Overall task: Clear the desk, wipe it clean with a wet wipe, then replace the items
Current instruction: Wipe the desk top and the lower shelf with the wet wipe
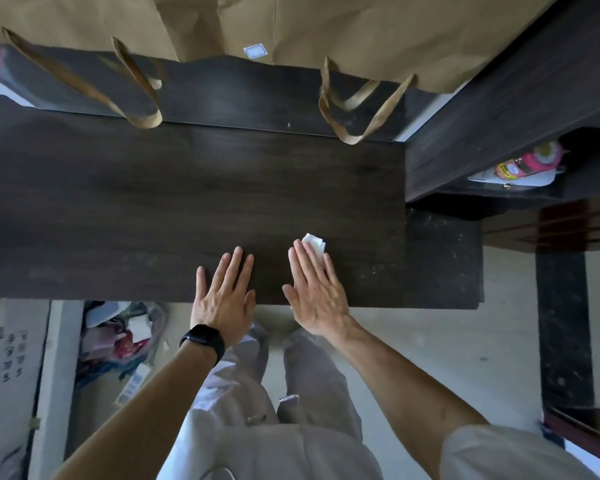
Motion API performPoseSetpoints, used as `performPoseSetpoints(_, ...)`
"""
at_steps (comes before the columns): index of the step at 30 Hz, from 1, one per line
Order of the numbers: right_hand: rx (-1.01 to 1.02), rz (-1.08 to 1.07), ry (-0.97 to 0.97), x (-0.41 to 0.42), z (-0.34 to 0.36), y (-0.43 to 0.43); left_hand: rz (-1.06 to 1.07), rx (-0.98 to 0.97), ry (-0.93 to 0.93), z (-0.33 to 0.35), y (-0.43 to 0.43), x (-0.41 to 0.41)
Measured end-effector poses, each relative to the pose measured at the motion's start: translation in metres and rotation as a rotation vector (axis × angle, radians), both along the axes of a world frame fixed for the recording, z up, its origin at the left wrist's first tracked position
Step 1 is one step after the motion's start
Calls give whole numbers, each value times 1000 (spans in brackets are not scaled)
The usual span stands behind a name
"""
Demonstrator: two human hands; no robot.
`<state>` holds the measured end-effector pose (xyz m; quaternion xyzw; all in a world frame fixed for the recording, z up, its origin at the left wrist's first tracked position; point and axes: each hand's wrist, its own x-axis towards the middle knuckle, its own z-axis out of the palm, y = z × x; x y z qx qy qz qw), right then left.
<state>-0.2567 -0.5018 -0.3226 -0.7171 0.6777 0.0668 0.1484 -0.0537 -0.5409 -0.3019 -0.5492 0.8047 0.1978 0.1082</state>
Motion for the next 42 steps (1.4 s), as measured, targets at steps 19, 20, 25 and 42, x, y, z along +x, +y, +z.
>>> performPoseSetpoints(19,41,-1045,-76,-62,-3,5,4,18,-37,18,31,-97)
performPoseSetpoints(20,37,-1043,-83,-57,-3,18,0,28,-41,19,29,-96)
performPoseSetpoints(25,47,-1055,-88,-82,-5,-12,-42,6,-50,22,20,-90)
performPoseSetpoints(42,-39,-1204,-10,-27,-14,49,-297,-3,-52,2,-12,14)
